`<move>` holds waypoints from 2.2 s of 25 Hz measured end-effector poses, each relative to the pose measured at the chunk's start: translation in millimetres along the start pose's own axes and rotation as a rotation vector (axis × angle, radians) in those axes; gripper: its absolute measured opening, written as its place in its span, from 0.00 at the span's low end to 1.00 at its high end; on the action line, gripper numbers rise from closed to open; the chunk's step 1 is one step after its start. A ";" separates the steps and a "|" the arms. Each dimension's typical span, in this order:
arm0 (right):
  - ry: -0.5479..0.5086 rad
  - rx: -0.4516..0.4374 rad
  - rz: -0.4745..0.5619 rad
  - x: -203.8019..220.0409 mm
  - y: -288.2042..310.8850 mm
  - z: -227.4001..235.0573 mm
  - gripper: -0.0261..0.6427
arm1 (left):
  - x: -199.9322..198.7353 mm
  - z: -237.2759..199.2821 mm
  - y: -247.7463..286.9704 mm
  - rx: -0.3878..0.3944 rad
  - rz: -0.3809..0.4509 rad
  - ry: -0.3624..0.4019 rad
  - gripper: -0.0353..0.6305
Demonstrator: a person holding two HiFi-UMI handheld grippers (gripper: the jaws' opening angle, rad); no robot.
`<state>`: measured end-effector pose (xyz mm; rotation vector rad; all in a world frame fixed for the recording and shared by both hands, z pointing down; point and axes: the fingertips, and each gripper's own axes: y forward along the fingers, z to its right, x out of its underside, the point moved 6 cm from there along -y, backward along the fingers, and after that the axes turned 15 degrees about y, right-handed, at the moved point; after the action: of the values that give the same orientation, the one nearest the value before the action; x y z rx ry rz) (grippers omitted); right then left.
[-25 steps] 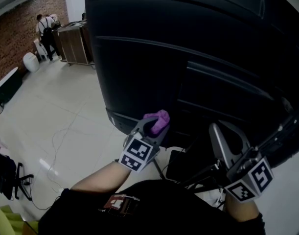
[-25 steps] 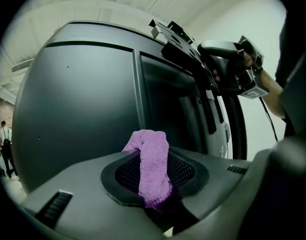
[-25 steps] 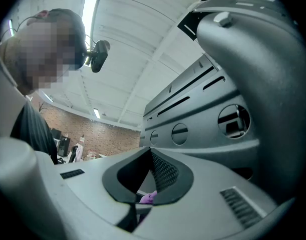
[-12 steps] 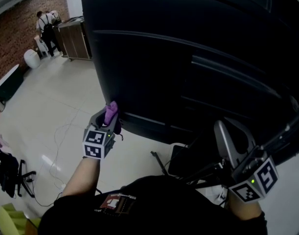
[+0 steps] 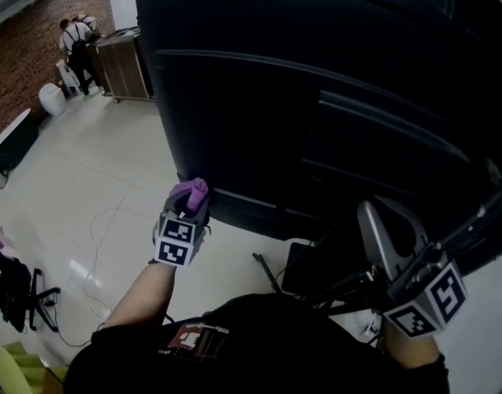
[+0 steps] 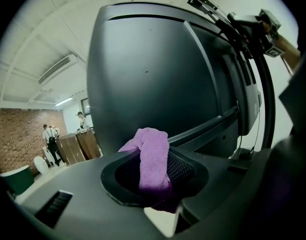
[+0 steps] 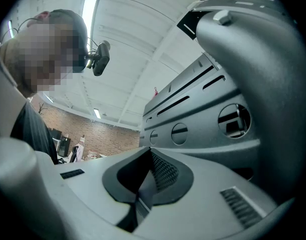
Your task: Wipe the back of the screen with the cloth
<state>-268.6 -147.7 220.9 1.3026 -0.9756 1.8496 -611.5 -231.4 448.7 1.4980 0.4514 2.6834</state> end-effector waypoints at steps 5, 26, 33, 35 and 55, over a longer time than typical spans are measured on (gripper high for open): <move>-0.003 0.001 -0.003 0.1 0.2 0.0 0.05 | -33.4 50.7 1.3 0.116 0.047 0.119 0.21; -0.004 -0.045 -0.010 12.7 -4.9 16.2 0.05 | -133.2 209.8 17.7 0.611 0.346 0.293 0.21; -0.029 -0.134 -0.005 0.0 -21.2 -35.1 0.05 | -145.3 134.2 -52.9 0.627 0.527 0.084 0.21; -0.036 -0.154 -0.007 -8.2 -28.2 -41.7 0.05 | -152.0 117.8 -69.7 0.616 0.529 0.012 0.21; -0.082 0.011 -0.052 -40.9 -138.2 -9.9 0.05 | -258.6 127.7 -145.1 0.745 0.763 -0.042 0.21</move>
<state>-145.1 -74.2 207.0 1.4065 -0.9658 1.7765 -382.2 -106.8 258.6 2.2863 1.1922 3.2054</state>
